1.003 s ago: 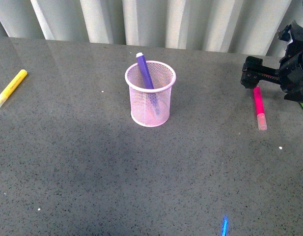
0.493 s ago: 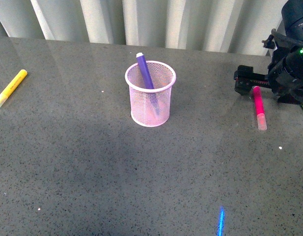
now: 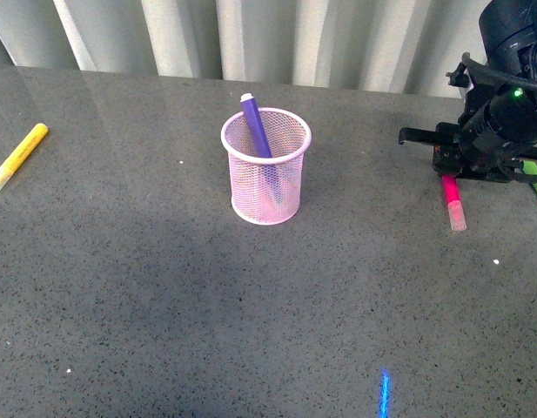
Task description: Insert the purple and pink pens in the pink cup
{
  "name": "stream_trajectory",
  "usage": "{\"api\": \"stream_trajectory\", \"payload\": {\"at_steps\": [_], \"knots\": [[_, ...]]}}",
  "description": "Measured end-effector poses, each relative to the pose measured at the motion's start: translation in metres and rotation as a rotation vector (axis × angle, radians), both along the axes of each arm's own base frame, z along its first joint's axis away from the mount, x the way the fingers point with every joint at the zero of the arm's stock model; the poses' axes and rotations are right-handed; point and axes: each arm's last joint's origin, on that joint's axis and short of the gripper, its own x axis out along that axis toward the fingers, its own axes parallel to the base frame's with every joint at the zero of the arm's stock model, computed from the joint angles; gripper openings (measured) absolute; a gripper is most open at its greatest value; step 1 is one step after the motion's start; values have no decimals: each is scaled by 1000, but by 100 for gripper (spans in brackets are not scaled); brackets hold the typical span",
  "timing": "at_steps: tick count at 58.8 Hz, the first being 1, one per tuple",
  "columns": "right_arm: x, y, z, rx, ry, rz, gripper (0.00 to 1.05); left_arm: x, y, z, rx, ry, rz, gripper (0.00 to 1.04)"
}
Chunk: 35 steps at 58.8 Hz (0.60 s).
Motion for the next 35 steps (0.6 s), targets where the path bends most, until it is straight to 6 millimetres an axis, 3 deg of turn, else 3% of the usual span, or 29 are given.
{"api": "stream_trajectory", "payload": {"at_steps": [23,35], "knots": [[-21,-6,-1,-54,-164,12,12,0,0,0,0,0,0,98],[-31,3,24,-195,-368,132,12,0,0,0,0,0,0,98]]}}
